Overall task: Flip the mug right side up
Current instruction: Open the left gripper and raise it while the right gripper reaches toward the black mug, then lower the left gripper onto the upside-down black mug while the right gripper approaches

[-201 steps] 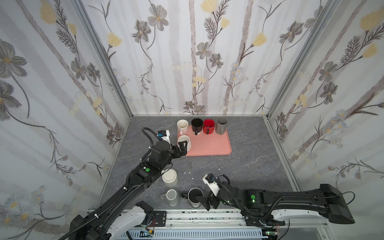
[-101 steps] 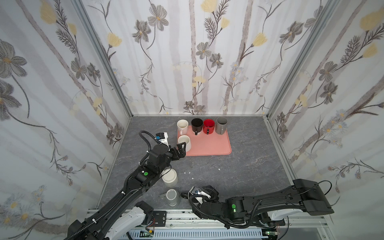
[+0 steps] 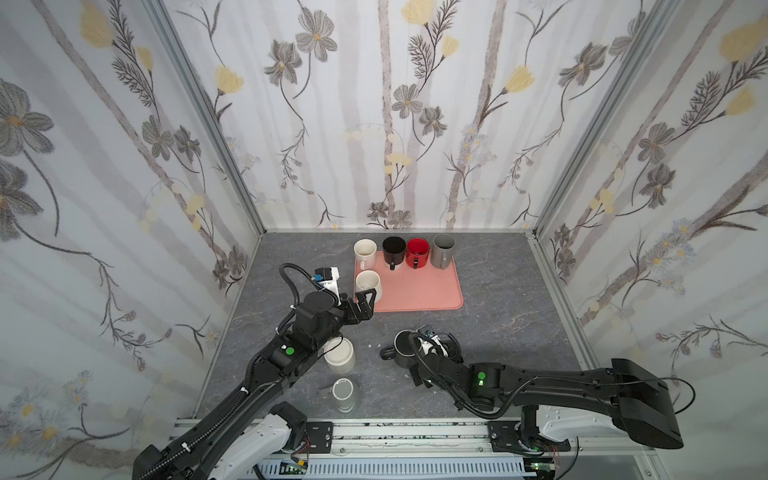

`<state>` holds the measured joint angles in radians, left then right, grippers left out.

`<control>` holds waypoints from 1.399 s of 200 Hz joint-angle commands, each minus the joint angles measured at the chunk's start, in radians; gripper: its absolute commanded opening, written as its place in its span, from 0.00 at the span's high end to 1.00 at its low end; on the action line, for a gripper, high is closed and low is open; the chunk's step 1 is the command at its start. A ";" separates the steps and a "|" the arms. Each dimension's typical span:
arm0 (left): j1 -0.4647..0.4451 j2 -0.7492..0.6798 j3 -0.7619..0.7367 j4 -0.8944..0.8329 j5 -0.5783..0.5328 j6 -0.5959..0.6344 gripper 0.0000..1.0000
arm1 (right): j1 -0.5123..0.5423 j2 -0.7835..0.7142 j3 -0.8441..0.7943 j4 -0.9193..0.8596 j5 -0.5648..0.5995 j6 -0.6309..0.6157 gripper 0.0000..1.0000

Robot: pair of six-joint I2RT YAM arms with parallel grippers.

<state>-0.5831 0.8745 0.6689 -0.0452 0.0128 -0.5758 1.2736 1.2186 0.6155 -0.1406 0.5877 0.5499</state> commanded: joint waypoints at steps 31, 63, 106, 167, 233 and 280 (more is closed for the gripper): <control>-0.176 0.071 0.028 -0.116 -0.089 0.047 0.19 | -0.105 -0.227 -0.111 0.123 -0.087 0.033 0.00; -0.321 0.127 0.010 -0.178 -0.173 0.066 0.31 | -0.205 -0.358 -0.177 0.144 -0.157 0.051 0.00; -0.377 0.211 -0.067 -0.060 -0.121 0.024 0.26 | -0.244 -0.386 -0.183 0.156 -0.193 0.030 0.00; -0.376 0.325 -0.111 0.093 -0.108 0.033 0.30 | -0.252 -0.433 -0.197 0.158 -0.206 0.022 0.00; -0.445 0.322 -0.142 0.126 -0.047 -0.006 0.51 | -0.274 -0.479 -0.219 0.143 -0.203 0.016 0.00; -0.529 0.294 -0.137 0.032 -0.212 0.000 0.33 | -0.285 -0.484 -0.229 0.151 -0.206 0.010 0.00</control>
<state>-1.0737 1.1893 0.5255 0.0536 -0.0933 -0.5697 0.9936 0.7387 0.3920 -0.0120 0.3733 0.5667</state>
